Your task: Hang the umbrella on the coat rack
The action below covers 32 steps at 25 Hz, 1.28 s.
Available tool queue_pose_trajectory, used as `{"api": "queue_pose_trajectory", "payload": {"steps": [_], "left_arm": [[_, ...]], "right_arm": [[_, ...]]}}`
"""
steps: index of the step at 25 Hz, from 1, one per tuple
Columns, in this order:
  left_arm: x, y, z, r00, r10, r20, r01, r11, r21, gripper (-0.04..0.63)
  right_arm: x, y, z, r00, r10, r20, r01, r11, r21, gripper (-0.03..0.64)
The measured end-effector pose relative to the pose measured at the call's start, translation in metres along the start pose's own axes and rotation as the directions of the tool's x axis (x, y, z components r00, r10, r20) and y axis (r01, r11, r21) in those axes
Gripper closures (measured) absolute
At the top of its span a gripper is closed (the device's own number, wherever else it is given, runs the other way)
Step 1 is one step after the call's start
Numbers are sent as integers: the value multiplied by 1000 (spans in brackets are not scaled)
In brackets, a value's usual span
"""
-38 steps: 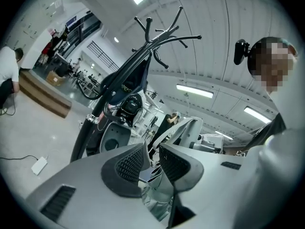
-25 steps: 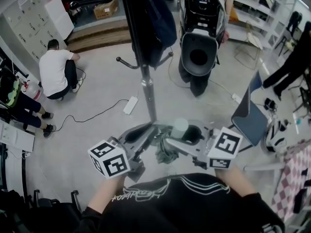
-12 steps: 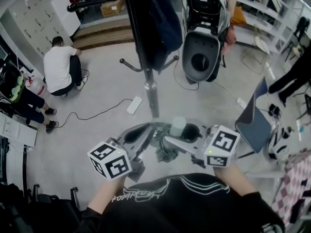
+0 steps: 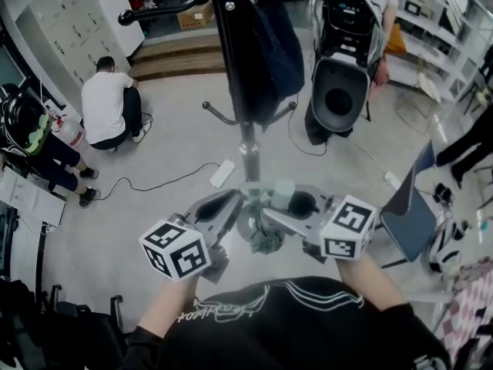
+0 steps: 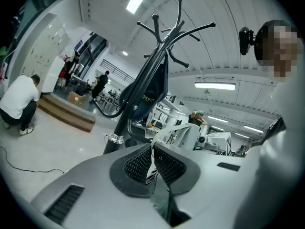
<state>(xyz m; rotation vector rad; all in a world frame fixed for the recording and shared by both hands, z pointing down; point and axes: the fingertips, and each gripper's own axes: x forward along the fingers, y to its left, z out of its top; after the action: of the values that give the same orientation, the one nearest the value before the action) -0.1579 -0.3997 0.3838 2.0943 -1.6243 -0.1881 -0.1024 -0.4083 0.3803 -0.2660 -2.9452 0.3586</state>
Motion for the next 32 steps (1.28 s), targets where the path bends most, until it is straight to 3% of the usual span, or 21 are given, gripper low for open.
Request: {"api": "queue_pose_trajectory", "payload": {"steps": [12, 20, 32], "left_arm": [[29, 38, 1, 997, 77, -2, -77, 997, 31, 578], [48, 56, -9, 996, 87, -21, -88, 996, -14, 578], [44, 63, -39, 998, 56, -25, -58, 994, -89, 577]], "right_arm": [[17, -60, -19, 999, -23, -31, 23, 1000, 13, 459], [24, -101, -60, 989, -106, -103, 109, 994, 25, 456], [32, -121, -126, 965, -151, -213, 176, 979, 104, 449]]}}
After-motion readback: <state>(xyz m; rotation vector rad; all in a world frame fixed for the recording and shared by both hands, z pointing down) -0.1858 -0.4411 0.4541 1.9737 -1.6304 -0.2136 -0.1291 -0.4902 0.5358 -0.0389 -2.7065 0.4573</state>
